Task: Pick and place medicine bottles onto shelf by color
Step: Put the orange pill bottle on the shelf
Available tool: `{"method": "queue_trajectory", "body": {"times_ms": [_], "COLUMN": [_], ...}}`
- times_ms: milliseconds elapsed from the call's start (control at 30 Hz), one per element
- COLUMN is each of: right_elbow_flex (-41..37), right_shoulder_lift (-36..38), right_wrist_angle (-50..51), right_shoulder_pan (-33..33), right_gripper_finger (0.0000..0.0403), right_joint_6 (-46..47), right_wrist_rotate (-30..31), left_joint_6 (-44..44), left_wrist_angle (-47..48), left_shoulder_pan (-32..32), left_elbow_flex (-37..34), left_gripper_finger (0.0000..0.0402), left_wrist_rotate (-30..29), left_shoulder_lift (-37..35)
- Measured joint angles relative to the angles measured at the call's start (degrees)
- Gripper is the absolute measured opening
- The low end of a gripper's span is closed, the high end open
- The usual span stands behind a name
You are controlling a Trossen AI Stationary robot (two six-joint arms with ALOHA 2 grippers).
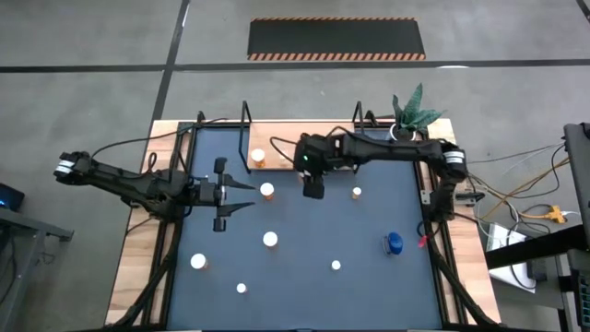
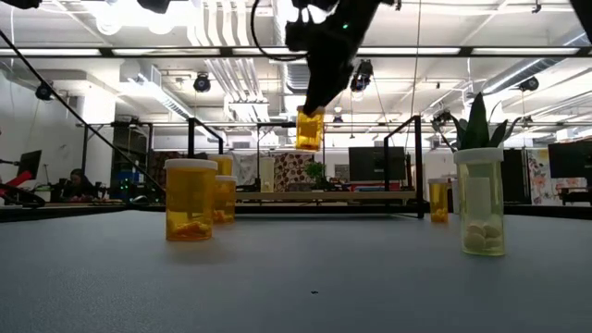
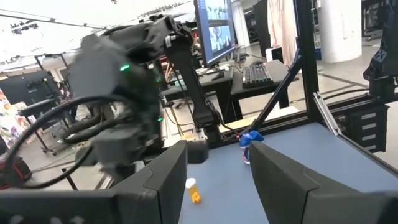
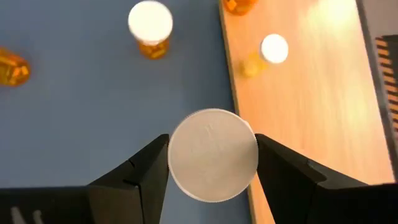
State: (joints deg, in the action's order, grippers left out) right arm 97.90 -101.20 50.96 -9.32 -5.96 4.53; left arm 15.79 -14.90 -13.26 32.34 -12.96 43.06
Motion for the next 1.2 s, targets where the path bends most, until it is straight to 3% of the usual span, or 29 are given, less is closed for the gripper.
{"method": "queue_trajectory", "body": {"times_ms": [133,467,1200], "right_elbow_flex": [3.04,4.6,4.45], "right_shoulder_lift": [-2.97,-7.07,-10.26], "right_wrist_angle": [0.09,-0.67,-2.01], "right_shoulder_pan": [-3.27,-8.27,-11.85], "right_gripper_finger": [0.0201,0.0201,0.0201], "right_joint_6": [-1.36,-3.58,-5.22], "right_wrist_rotate": [-3.53,-3.54,-3.54], "left_joint_6": [0.0,0.02,1.58], "left_wrist_angle": [0.05,0.13,0.13], "left_shoulder_pan": [0.0,0.0,0.0], "left_elbow_flex": [0.0,0.0,0.0], "left_gripper_finger": [0.0157,0.0157,0.0157], "left_wrist_rotate": [0.01,0.01,0.01], "left_shoulder_lift": [0.01,0.03,0.05]}}
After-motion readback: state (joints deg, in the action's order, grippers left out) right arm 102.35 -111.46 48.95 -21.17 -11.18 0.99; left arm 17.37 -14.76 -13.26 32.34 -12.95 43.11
